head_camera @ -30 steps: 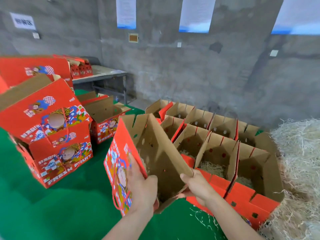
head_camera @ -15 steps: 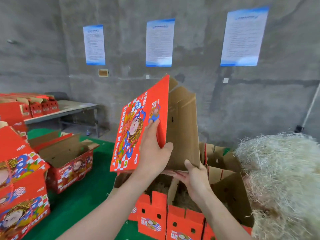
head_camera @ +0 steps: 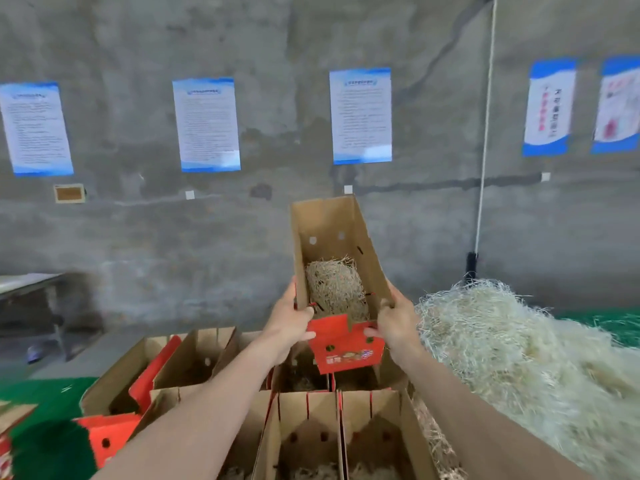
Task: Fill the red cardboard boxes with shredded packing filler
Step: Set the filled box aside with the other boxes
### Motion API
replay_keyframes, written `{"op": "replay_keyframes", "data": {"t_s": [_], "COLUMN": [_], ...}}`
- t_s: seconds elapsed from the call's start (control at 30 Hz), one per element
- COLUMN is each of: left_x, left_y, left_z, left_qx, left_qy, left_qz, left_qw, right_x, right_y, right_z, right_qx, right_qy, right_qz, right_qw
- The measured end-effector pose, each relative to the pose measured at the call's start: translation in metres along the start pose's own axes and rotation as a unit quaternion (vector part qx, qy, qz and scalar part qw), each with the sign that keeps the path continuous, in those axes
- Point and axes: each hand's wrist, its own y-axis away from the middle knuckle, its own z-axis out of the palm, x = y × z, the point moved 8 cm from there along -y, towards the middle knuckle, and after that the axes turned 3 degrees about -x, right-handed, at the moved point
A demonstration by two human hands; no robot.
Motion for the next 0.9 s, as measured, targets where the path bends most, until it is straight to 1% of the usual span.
{"op": "replay_keyframes", "data": {"t_s": [0.1,0.2,0.27,0.3,0.33,0.4,0.43,0.5,0.57,0.67,0.8,0.9], "left_x": [-0.017,-0.044,-0.068,-0.081,-0.092,-0.108,-0.111,-0.112,-0.110,-0.103,-0.095,-0.094], "left_y": [-0.032,-0.051,-0.054,-0.053,-0.053,-0.053,-0.053,-0.052,-0.049,-0.039,-0.026,-0.015], "left_z": [0.020,0.041,0.053,0.057,0.062,0.067,0.067,0.067,0.064,0.055,0.034,0.014], "left_qx": [-0.016,-0.057,-0.092,-0.106,-0.120,-0.138,-0.142,-0.148,-0.149,-0.124,-0.080,-0.057], "left_qy": [0.026,0.045,0.039,0.019,-0.009,-0.058,-0.074,-0.107,-0.124,-0.121,-0.115,-0.111], "left_qz": [-0.015,-0.044,-0.075,-0.094,-0.108,-0.122,-0.119,-0.115,-0.119,-0.121,-0.113,-0.111], "left_qw": [0.999,0.996,0.992,0.990,0.987,0.981,0.980,0.976,0.974,0.977,0.984,0.986], "right_x": [0.010,0.027,0.046,0.055,0.061,0.074,0.078,0.090,0.093,0.082,0.076,0.071], "right_y": [-0.025,-0.041,-0.046,-0.046,-0.047,-0.046,-0.044,-0.044,-0.042,-0.035,-0.030,-0.024], "right_z": [-0.011,-0.016,-0.015,-0.013,-0.010,0.002,0.007,0.012,0.015,0.027,0.045,0.055], "right_qx": [0.017,0.005,-0.004,-0.008,-0.019,-0.060,-0.082,-0.111,-0.109,-0.100,-0.145,-0.151], "right_qy": [0.043,0.091,0.120,0.151,0.205,0.325,0.365,0.408,0.441,0.480,0.513,0.520], "right_qz": [0.007,0.039,0.074,0.076,0.062,0.023,0.018,0.041,0.049,0.002,-0.021,-0.035], "right_qw": [0.999,0.995,0.990,0.986,0.977,0.943,0.927,0.905,0.890,0.872,0.846,0.840]}}
